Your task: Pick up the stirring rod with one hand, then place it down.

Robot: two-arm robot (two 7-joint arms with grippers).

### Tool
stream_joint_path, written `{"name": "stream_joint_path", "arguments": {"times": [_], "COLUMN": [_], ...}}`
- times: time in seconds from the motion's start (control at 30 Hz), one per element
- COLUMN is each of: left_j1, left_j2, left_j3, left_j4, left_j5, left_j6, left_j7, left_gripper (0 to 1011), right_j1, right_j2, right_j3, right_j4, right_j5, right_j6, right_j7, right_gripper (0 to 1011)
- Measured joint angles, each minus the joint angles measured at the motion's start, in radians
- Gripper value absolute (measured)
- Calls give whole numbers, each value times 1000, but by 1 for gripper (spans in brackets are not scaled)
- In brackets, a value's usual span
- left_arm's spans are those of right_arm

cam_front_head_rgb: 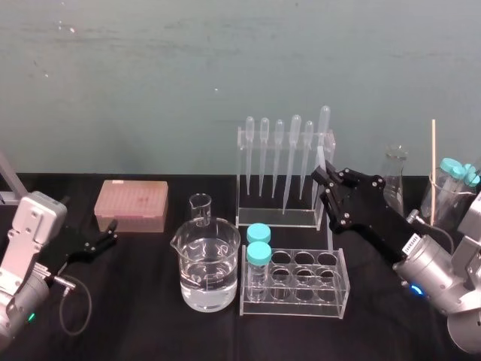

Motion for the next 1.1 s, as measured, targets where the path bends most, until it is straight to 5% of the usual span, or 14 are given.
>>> {"name": "stream_joint_path", "arguments": {"times": [0.57,1.1], "left_j1": [0,0], "left_j2": [0,0], "left_j3": [0,0], "left_j4": [0,0], "left_j5": [0,0], "left_j6": [0,0], "left_j7": [0,0], "left_gripper": [1000,1000], "right_j1": [-54,-50], "right_j2": [21,19], "right_j3": [15,2], "right_j4": [-73,-37], "right_j5": [-3,25], "right_j6": [54,92], "right_j7": [14,41], "right_gripper": [67,67]}}
